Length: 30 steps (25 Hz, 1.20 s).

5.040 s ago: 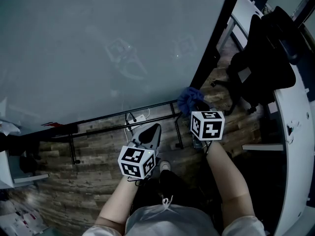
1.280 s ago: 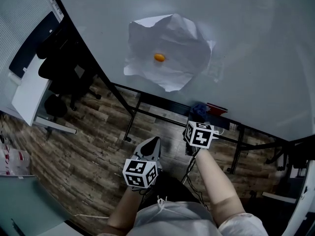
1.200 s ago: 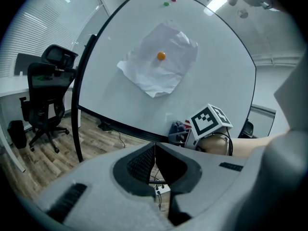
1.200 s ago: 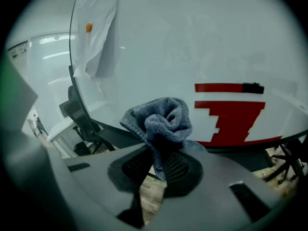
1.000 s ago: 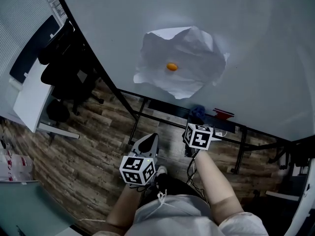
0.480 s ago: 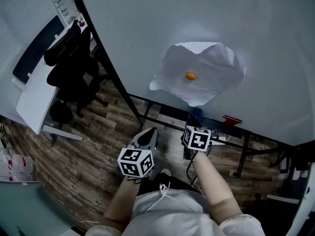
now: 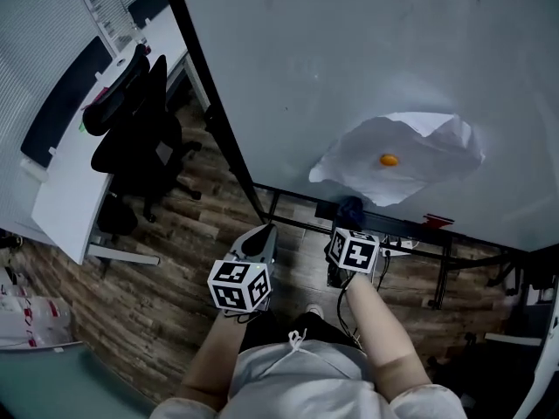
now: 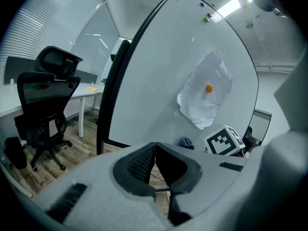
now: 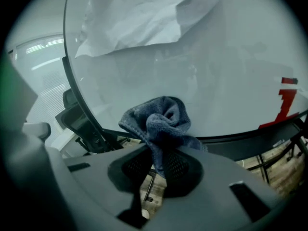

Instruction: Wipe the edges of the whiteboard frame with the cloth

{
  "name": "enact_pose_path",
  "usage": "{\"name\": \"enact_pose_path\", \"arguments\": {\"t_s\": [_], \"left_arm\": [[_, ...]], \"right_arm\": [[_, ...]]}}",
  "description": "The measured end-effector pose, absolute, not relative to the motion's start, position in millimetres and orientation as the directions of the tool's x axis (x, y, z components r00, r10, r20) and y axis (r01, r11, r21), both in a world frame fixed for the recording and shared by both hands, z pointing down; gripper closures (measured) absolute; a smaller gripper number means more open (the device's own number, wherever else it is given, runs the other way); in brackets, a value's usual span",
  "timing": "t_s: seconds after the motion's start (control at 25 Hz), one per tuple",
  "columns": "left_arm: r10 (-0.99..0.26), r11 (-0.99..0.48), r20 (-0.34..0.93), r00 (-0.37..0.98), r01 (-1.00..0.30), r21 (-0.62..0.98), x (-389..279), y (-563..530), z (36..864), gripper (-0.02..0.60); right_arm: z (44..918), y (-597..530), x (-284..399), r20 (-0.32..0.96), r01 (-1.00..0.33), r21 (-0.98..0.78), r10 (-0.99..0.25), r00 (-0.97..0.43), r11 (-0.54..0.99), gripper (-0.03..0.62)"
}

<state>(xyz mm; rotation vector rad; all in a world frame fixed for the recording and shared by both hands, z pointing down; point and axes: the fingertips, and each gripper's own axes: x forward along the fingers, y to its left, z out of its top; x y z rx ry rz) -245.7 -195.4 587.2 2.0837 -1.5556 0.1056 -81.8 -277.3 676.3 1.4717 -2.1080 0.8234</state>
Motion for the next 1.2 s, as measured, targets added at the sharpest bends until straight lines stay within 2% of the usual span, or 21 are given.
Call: {"name": "enact_pose_path", "arguments": {"t_s": [0.36,0.6,1.0,1.2], "left_arm": [[-0.838,-0.255,0.379,0.393,-0.896,0.364,-318,-212,588,0.563],[-0.810,-0.306,0.397,0.431,-0.889,0.340,-350,-221,597,0.563],[-0.762,-0.373,0.402,0.508,-0.852,0.368,-380,-225,609,0.563],[-0.761,-0.377,0.407,0.505,-0.855,0.356,-401,-227,613,0.563]], "right_arm": [[681,-286,-157,0.666,-0.954,-0.201,-0.684,-0.298,0.221,0.535],[683,-289,-177,0.676,-0.972,-0.166,-0.698,-0.235,0.167,0.536],[693,-293,-254,0.678,-0.958,-0.214,-0.676,-0.287,0.192,0.536],[694,-296,-287,0.677,-0.948,-0.200,-0.665,-0.316,0.246,0.534]]}}
